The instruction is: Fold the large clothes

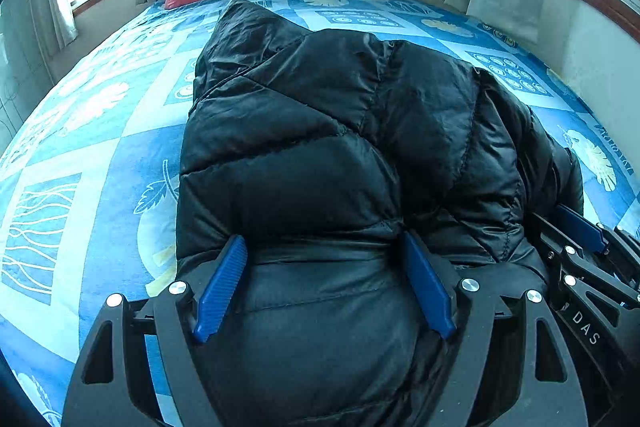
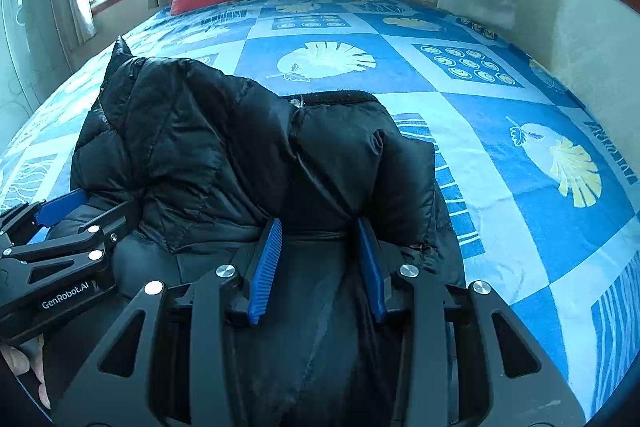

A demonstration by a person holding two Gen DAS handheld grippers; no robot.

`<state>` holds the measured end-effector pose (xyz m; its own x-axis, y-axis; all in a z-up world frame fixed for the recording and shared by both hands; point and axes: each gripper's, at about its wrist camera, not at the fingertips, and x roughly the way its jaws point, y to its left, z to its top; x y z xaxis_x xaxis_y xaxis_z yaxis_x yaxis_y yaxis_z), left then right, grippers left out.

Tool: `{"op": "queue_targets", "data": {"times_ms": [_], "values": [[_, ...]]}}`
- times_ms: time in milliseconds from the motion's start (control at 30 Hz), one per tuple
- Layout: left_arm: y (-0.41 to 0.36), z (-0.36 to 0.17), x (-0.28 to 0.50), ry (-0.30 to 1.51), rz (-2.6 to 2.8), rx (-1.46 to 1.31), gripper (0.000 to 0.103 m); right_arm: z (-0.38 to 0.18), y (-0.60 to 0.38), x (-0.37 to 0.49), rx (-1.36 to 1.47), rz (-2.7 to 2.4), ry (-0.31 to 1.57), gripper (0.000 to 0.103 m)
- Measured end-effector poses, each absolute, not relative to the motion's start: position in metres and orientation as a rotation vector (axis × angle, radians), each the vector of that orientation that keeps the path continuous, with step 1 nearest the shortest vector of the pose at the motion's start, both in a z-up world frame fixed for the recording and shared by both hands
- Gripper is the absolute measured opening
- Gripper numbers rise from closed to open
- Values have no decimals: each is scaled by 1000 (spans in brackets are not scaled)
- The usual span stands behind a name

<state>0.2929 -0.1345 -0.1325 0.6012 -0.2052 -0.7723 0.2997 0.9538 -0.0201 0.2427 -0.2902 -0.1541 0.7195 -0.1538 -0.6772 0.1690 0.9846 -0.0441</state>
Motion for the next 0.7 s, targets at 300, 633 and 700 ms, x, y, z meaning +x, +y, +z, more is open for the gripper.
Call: {"op": "queue_targets", "data": {"times_ms": [300, 633, 700], "values": [[-141, -127, 296, 893, -285, 149, 78, -149, -287, 242, 4, -186, 755, 37], [-148, -122, 295, 903, -266, 205, 79, -143, -282, 241, -34, -195, 770, 38], [-148, -121, 294, 902, -263, 215, 79, -142, -281, 240, -39, -196, 767, 39]]}}
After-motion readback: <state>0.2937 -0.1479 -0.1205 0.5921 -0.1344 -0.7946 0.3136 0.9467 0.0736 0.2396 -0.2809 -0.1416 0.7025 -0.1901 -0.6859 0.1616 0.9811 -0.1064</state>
